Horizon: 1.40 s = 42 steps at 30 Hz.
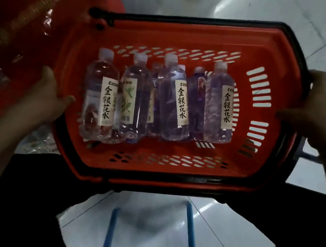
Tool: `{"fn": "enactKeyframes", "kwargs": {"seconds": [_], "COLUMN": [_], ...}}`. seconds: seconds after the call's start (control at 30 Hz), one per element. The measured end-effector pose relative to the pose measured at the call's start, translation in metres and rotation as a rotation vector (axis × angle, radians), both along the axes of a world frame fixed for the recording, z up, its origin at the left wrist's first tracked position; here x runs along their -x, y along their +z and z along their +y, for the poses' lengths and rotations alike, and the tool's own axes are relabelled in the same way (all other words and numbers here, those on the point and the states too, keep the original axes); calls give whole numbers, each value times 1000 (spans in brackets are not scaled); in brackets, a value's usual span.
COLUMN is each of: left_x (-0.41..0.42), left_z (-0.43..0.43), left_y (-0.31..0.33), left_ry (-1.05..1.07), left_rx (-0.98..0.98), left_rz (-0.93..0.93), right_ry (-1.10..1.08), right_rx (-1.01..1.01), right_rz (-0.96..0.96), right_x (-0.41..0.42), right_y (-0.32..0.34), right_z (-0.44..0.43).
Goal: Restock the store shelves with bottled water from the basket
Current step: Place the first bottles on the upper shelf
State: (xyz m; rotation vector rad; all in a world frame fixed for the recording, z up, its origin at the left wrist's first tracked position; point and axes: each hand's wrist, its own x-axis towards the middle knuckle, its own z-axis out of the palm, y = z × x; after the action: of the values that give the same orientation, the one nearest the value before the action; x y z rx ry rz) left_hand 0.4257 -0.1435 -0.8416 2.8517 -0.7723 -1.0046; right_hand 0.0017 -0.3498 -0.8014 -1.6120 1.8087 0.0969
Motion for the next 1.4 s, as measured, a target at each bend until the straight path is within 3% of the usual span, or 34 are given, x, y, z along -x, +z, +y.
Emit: {"fn": "enactKeyframes", "kwargs": {"seconds": [0.1,0.33,0.5,0.6,0.7,0.8,1.07,1.17,1.4], "left_x": [-17,9,43,71,87,89,103,96,62], "left_z": [12,6,27,36,40,47,23,9,-13], "left_y": [-41,-23,-1,18,22,21,-3,-9,-16], "left_ry": [22,-45,-98,-232,-234,-133,103,184,350], "left_rx": [54,-7,94,327,466,465,373,376,344], "left_rz": [-32,-157,-224,-390,-223,-49,150,114,570], "right_ry": [44,20,-97,68,201,317,269,202,148], "right_rx": [72,79,341,540,358,172,-117,-260,-498], "right_rz": [32,87,137,51,-139,-151,-209,-306,-445], "right_x": [-1,-18,-51,-85,-108,-122,-140,-136,-138], "right_y": [-20,-17,16,31,24,15,-47,-60,-74], "right_z": [-6,-5,42,84,118,135,129,119,108]}}
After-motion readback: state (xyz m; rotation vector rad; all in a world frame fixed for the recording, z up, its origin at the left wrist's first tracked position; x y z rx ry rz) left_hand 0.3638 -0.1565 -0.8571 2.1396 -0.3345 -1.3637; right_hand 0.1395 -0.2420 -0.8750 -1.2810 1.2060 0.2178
